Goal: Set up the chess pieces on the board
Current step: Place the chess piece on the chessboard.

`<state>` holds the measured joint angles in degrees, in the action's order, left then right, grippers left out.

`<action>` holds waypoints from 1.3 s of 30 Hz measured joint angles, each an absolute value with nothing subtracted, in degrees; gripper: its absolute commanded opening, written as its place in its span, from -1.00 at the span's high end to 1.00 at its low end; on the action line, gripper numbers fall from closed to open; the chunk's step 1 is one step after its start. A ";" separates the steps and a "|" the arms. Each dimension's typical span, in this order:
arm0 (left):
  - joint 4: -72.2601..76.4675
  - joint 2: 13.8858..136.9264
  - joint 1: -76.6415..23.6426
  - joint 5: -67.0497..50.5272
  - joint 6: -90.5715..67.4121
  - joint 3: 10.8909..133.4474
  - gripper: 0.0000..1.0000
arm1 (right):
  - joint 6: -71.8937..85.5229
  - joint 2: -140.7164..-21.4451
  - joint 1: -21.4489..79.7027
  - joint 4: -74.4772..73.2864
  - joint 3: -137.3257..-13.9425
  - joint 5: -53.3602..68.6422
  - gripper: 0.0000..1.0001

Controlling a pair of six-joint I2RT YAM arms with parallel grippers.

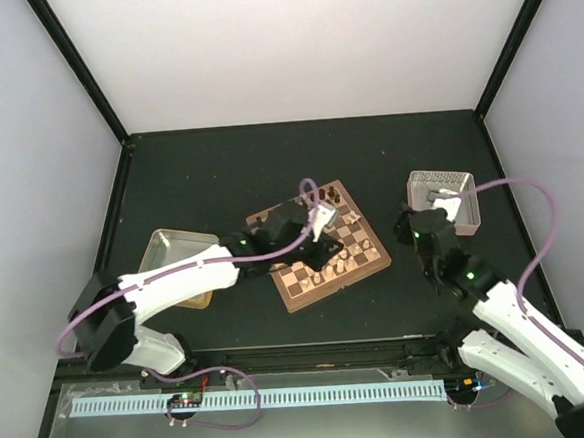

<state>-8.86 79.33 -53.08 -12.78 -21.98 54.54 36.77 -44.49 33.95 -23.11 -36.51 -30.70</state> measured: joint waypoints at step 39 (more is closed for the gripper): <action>-16.03 110.59 -64.27 8.03 -4.43 76.86 0.66 | 48.12 -25.26 33.58 -34.89 -32.12 -48.88 -0.46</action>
<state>-16.03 110.59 -64.27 8.03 -4.43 76.86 48.12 -25.26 33.58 -34.89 -32.12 -48.88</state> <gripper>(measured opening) 0.171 0.732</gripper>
